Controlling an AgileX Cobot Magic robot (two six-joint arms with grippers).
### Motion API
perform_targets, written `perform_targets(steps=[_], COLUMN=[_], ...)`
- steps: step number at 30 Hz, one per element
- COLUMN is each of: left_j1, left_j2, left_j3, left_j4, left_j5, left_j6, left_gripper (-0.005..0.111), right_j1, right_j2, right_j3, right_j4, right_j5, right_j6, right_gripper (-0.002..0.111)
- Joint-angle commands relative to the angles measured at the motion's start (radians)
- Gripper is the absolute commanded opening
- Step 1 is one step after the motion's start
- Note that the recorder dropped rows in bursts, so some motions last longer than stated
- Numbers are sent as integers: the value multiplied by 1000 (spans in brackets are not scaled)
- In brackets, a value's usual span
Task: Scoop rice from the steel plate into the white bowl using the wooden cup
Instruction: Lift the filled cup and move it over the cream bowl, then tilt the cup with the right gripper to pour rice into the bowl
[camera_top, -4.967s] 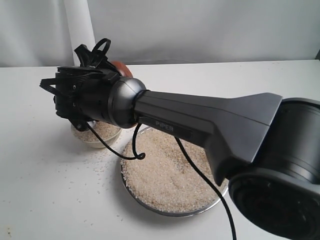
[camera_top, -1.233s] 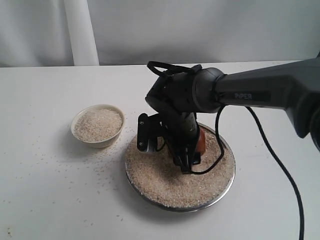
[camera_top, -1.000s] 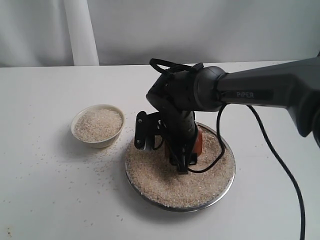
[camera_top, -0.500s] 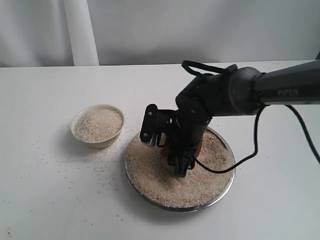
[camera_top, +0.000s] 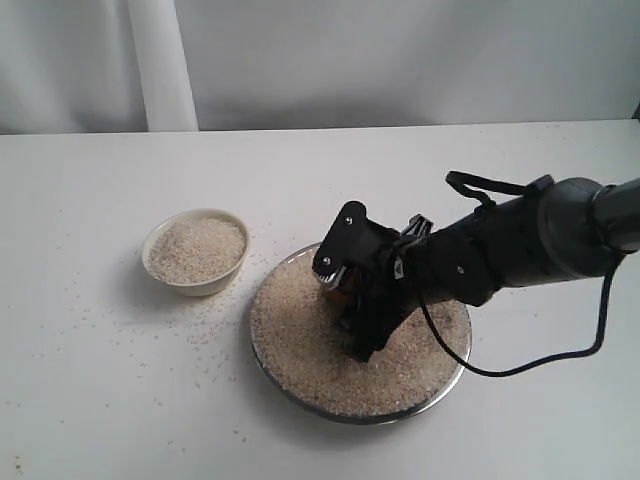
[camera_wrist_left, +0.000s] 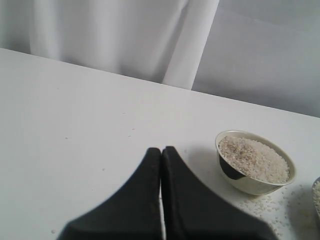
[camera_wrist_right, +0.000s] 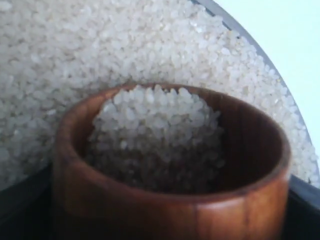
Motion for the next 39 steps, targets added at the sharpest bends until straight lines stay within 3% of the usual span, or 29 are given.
perform_targets(steps=[1, 5, 9, 13, 24, 28, 32, 39], left_j1=[-5, -5, -5, -5, -5, -5, -5, -5], left_j2=[-3, -3, -3, -3, -3, -3, -3, -3], left_j3=[-3, -3, -3, -3, -3, -3, -3, -3], left_j4=[-2, -2, -2, -2, -2, -2, -2, -2], left_j5=[-6, -6, -6, -6, -6, -6, -6, -6], left_j6=[-4, -4, -4, -4, -4, -4, -4, -4], left_gripper=[0, 0, 0, 0, 0, 0, 0, 0], right_j1=[-10, -10, -1, 31, 124, 156, 180, 215], right_j2=[-101, -217, -221, -180, 117, 229, 322, 416], right_j3=[4, 0, -184, -329, -791, -943, -1058, -1203], right_j4=[36, 42, 42, 30, -51, -200, -358, -428], right_j5=[-47, -108, 113, 165, 446, 550, 657, 748], right_j6=[-11, -11, -11, -11, -11, 60, 124, 113], right_gripper=[0, 0, 0, 0, 0, 0, 0, 0])
